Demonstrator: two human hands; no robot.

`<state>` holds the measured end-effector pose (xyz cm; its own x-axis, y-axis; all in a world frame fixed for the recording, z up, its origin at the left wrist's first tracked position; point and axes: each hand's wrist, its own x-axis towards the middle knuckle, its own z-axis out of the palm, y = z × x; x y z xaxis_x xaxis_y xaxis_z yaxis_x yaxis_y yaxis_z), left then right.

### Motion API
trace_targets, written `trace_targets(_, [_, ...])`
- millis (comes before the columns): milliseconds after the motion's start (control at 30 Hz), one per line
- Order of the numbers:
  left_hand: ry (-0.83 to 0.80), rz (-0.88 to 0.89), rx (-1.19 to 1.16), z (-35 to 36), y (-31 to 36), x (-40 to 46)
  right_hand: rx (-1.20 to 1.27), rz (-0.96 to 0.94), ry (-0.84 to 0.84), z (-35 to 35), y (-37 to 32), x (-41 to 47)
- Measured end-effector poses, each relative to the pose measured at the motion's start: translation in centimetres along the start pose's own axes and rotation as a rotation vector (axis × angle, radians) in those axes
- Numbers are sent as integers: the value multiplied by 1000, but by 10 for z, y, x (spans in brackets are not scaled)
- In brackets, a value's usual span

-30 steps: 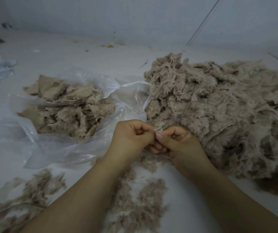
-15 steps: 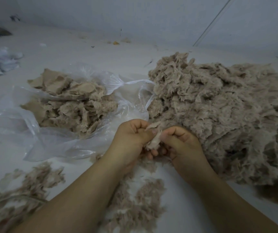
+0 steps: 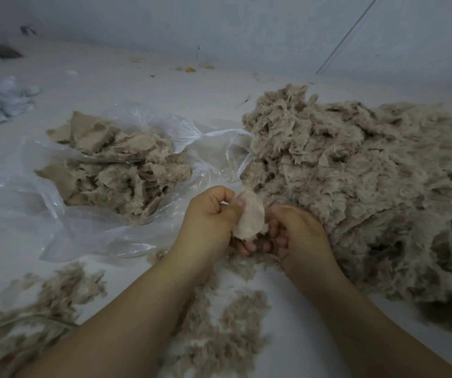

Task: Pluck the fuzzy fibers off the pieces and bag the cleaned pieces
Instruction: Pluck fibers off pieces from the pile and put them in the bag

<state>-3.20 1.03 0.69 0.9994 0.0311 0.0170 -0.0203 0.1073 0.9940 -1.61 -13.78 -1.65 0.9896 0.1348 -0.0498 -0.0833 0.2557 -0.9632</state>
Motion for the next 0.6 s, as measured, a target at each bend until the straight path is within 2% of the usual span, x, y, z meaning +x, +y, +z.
trace_targets(100, [-21,6,57,2,-4,-1,-46,-9,-102,1,-1,-2])
trace_targets(267, [71,-29,61,-1,-3,1,-75,11,9,-1,5,1])
trace_targets(333, [213,-32,-139,-4,1,4,-44,10,36,-1,6,3])
trace_targets(433, [437,57,-497,-14,10,14,-31,14,41,-2,7,4])
trace_targets(533, [396,34,-517,-12,10,12,-30,22,15,-3,6,3])
trace_targets(600, [285,-17,-309,-2,7,7,-32,31,21,-2,5,2])
